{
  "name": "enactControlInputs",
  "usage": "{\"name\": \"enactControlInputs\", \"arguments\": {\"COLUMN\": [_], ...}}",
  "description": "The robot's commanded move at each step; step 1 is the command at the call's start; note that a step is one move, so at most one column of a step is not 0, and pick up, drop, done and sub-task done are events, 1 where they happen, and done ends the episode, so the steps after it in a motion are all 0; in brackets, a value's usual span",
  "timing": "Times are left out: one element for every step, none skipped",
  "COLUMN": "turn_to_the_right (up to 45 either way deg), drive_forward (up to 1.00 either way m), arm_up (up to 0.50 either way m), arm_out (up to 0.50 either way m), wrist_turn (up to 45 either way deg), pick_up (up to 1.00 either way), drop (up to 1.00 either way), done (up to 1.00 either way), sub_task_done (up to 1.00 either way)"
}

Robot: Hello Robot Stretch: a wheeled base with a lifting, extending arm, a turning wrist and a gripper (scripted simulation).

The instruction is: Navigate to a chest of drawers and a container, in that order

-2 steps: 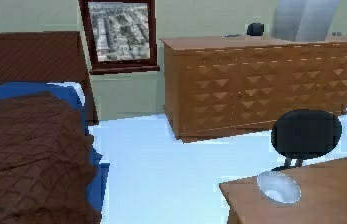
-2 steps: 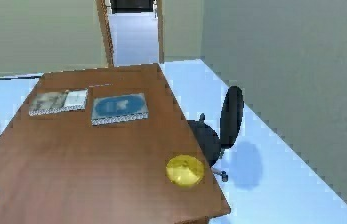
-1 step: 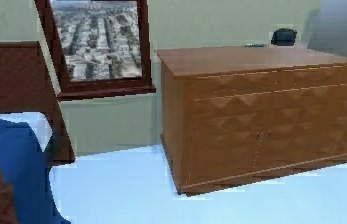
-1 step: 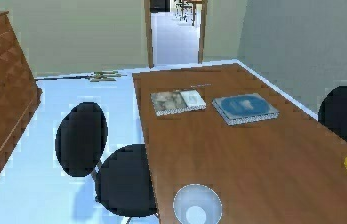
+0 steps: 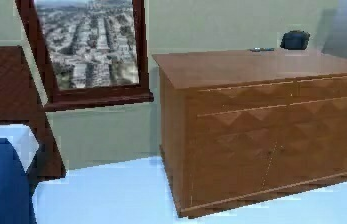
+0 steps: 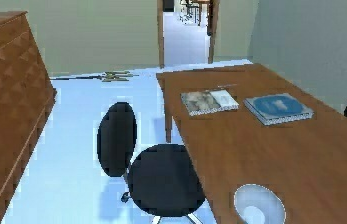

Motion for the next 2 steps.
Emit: {"name": "enactControlInputs", "arguments": {"turn_to_the_right": [33.0,0.0], "drive_forward": [0.0,0.0], "arm_up": [0.0,0.0], "arm_out": [0.0,0.0], "wrist_turn": [0.0,0.0], "pick_up": [0.0,0.0], "drop": [0.0,0.0], "done": [0.0,0.0], "sub_task_done": [0.0,1.0]}}
